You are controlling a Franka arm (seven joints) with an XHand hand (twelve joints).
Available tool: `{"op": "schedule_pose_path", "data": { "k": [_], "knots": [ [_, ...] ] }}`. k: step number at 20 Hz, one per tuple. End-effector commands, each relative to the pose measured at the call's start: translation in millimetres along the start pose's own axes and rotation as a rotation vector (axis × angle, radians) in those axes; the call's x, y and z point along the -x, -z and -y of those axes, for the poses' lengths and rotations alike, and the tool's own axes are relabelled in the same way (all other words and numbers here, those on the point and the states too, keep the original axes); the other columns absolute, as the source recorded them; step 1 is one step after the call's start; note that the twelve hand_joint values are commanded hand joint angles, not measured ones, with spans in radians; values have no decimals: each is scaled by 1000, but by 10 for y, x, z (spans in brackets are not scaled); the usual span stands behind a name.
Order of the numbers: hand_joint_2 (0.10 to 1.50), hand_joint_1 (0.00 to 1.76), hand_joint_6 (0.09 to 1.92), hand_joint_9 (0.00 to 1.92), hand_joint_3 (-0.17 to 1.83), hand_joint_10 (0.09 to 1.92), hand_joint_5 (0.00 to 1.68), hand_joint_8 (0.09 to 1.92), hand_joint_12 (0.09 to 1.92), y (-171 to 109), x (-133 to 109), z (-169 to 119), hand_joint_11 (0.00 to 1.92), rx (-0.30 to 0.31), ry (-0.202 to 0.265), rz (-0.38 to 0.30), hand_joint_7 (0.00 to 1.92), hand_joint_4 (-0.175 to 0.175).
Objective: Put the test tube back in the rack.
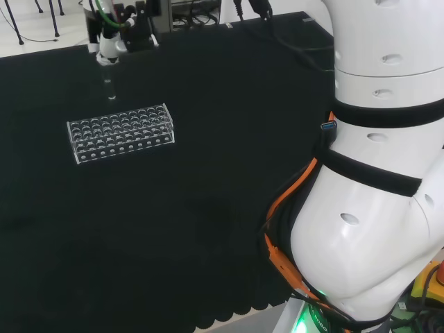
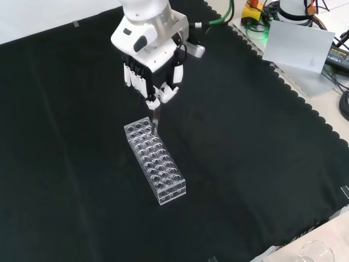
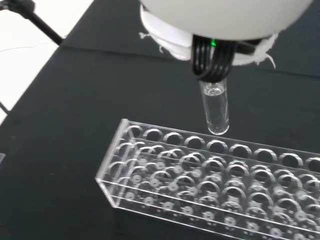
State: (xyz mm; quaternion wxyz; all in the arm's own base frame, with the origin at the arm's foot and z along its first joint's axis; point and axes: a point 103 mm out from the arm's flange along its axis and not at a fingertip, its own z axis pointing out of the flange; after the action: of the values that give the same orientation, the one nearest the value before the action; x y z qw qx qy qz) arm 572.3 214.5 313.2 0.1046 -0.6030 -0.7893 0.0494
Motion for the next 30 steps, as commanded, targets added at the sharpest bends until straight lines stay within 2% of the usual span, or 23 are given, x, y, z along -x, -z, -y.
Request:
{"op": "schedule_pose_path", "data": {
  "k": [1,5,8,12,17,23,30],
  "knots": [
    [565,1444,203,1334,727,573,1393,701,1226,-16,9,1,1105,-8,3,11,1440,-175],
    [565,1444,202,1334,727,572,1394,700,1226,-85,105,21,1105,-28,-12,18,1441,-175],
    [565,1444,202,1334,727,572,1394,700,1226,-177,157,54,1105,-56,-37,-19,1441,-175],
    [565,1444,201,1335,727,571,1394,700,1226,-292,123,82,1105,-76,-49,-70,1441,-175],
    [565,1444,200,1334,727,571,1395,700,1226,-437,51,31,1104,-102,-51,-93,1441,-175],
    [565,1444,198,1334,727,571,1395,702,1226,-572,16,-39,1103,-121,-53,-84,1440,-175],
    [566,1444,197,1335,726,571,1396,703,1227,-585,45,-153,1102,-114,-59,-69,1439,-175]
  ]
}}
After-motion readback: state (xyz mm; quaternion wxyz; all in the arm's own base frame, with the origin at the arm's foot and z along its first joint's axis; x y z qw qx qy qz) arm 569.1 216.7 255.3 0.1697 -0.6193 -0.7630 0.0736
